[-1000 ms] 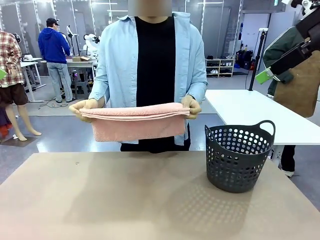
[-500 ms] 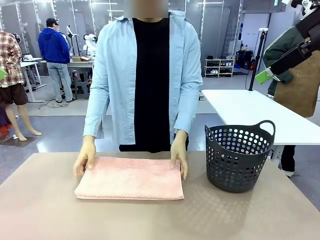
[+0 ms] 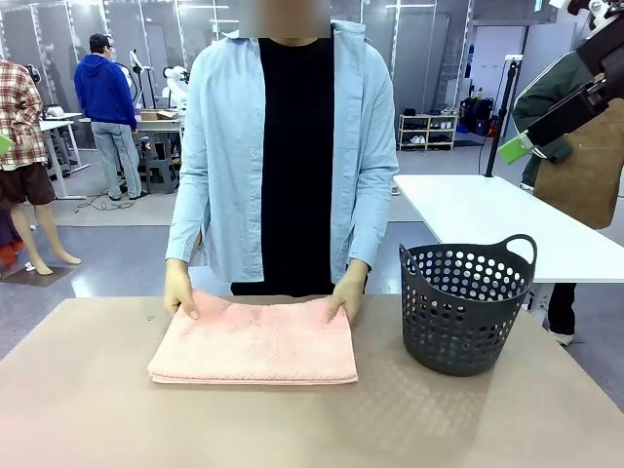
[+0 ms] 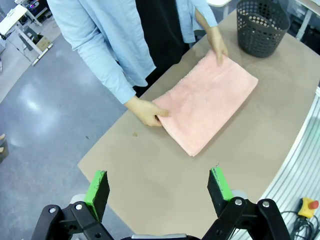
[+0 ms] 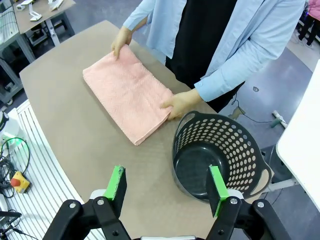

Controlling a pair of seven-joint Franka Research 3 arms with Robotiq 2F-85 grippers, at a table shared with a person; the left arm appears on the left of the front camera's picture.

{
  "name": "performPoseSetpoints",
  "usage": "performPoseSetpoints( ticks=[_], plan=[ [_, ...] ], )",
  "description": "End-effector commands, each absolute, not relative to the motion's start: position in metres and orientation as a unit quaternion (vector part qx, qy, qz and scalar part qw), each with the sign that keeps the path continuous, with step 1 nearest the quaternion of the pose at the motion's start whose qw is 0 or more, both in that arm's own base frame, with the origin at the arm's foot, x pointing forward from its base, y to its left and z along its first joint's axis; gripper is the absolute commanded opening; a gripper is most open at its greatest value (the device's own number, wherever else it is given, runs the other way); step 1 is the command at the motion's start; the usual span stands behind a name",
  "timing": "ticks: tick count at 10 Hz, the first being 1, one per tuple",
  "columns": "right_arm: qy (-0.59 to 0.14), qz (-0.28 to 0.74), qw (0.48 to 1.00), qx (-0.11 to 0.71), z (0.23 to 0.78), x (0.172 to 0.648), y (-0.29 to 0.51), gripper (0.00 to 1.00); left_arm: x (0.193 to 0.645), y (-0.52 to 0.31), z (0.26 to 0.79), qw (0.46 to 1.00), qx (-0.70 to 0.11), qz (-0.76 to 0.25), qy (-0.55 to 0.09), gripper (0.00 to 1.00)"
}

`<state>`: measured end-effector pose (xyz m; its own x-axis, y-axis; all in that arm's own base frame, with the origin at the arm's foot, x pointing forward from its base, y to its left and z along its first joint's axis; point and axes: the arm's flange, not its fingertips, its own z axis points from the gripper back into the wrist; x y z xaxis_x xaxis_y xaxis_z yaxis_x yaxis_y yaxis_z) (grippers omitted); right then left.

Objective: Fold the towel.
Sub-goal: Pick up the 100 cm Hotel Towel and place it on the left side of the table.

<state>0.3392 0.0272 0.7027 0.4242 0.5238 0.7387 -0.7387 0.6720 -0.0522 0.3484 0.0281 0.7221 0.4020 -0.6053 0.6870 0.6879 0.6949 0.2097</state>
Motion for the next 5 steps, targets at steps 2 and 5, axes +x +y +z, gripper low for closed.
performPoseSetpoints(
  ticks=[2,5],
  plan=[
    [-0.379,0.369,0.837,0.14,0.7052,0.3418,0.0276,0.81,0.3503,0.0289,0.7262,0.839,-0.049,-0.384,-0.383,1.0],
    [-0.379,0.369,0.837,0.14,0.7052,0.3418,0.0276,0.81,0.3503,0.0289,0.7262,0.839,-0.049,-0.384,-0.383,1.0]
  ],
)
